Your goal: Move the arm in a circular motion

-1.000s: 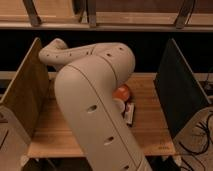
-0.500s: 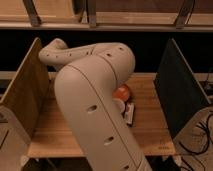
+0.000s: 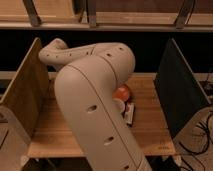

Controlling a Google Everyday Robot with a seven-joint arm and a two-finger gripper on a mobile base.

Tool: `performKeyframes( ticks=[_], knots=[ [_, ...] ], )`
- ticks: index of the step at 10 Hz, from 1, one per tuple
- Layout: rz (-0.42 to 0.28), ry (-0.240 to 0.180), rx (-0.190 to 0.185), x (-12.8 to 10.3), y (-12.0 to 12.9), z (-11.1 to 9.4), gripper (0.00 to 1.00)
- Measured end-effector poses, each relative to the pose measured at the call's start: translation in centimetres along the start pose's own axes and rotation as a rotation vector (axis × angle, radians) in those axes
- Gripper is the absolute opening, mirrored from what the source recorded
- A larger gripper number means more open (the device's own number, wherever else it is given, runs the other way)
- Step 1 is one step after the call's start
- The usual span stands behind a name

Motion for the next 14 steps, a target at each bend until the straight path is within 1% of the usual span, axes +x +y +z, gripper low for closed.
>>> performKeyframes(
  ticks=[2,3,4,5,6,7,8,9,11,12,14],
  knots=[
    [-0.044,0.002,0.036,-0.4,-0.7,0.1,0.80],
    [-0.045,-0.003,0.049,-0.4,-1.2,0.1,0.80],
    [-0.018,-0.020,0.062,0.1,-2.4,0.0,0.80],
    [0.018,-0.038,0.063,0.7,-3.3,-0.2,0.80],
    [0.091,-0.082,0.054,1.7,-4.8,-0.7,0.80],
    [0.182,-0.147,0.031,2.9,-6.5,-1.4,0.80],
    [0.282,-0.223,-0.001,4.4,-8.3,-2.3,0.80],
    [0.355,-0.280,-0.026,5.7,-9.9,-3.0,0.80],
    [0.450,-0.359,-0.059,7.5,-11.8,-4.2,0.80],
    [0.461,-0.370,-0.064,7.7,-12.0,-4.3,0.80],
    [0.454,-0.363,-0.063,7.4,-11.6,-4.1,0.80]
  ],
)
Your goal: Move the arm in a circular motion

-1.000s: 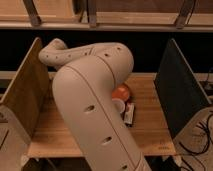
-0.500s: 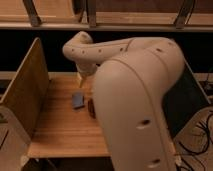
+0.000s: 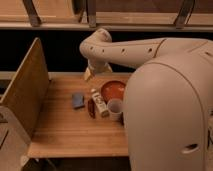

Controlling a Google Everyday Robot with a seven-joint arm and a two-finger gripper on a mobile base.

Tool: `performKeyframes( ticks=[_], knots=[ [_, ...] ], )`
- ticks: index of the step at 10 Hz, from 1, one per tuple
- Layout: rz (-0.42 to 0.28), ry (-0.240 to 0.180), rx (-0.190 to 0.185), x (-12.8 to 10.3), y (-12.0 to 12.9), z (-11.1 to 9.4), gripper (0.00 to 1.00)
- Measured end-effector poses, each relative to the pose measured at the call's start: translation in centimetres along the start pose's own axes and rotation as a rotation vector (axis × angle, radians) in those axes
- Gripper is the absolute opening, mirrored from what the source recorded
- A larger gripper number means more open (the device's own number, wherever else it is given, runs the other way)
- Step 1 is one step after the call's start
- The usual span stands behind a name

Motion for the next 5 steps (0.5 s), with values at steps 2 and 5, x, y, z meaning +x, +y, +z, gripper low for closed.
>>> performKeyframes(
  ticks=[2,5],
  knots=[
    [0.051,0.024,0.029,-0.1,-2.1,1.3,0.80],
    [0.144,0.023,0.108,-2.5,-8.9,2.2,0.80]
  ],
)
